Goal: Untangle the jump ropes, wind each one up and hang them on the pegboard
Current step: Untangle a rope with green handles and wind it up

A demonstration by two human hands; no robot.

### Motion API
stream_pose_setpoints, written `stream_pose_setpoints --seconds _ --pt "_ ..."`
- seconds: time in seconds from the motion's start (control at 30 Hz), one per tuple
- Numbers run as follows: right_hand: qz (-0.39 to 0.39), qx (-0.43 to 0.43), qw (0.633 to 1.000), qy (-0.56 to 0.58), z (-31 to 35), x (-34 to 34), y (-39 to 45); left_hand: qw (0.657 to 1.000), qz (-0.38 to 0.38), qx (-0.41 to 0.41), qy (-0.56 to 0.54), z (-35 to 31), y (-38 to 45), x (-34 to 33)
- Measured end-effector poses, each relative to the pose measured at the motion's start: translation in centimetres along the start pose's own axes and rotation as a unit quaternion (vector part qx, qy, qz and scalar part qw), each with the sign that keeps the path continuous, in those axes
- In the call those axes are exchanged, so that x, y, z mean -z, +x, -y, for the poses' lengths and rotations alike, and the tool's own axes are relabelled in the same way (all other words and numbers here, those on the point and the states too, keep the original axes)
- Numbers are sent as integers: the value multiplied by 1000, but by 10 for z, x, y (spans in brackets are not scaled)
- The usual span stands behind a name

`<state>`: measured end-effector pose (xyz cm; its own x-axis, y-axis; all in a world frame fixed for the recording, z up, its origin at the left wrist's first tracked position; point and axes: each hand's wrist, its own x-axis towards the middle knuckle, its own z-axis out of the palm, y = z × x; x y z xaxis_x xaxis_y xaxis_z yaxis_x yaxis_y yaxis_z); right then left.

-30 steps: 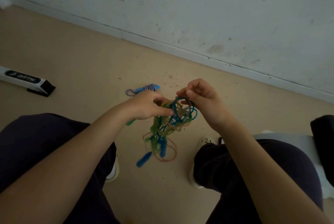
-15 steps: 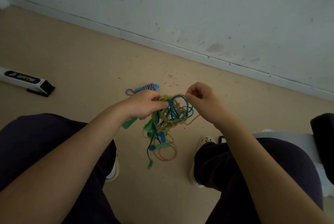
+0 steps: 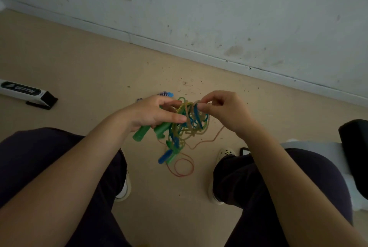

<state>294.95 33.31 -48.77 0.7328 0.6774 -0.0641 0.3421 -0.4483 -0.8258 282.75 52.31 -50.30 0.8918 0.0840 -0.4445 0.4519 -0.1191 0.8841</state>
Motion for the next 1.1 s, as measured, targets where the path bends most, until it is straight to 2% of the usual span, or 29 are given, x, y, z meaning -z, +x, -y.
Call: stream_pose_setpoints --seconds 0.17,0.27,0.4,0.53,0.67,0.77,0.87,1.03,1.1 --pt "9 -32 999 -41 0 -2 1 1000 -6 -23 5 1 0 1" --pt "31 -41 999 -15 0 1 0 999 -12 -35 16 2 -2 3" --pt "63 -39 997 33 -1 4 -1 997 -56 -36 36 5 2 5" --pt "57 -18 996 60 -3 -5 -1 992 -95 -45 74 4 3 -1" --pt "61 -10 994 95 -7 -17 -1 995 -83 -48 20 0 1 -6" --pt "58 -10 991 119 -7 -22 -1 976 -155 -88 122 4 5 -13" --pt "54 -11 990 132 -8 -22 1 961 -204 -123 137 9 9 -13" --pt "24 -3 990 136 -10 -18 3 956 -259 -81 113 10 13 -10" --pt "23 -6 991 135 -11 -18 3 964 -248 -44 91 10 14 -11"
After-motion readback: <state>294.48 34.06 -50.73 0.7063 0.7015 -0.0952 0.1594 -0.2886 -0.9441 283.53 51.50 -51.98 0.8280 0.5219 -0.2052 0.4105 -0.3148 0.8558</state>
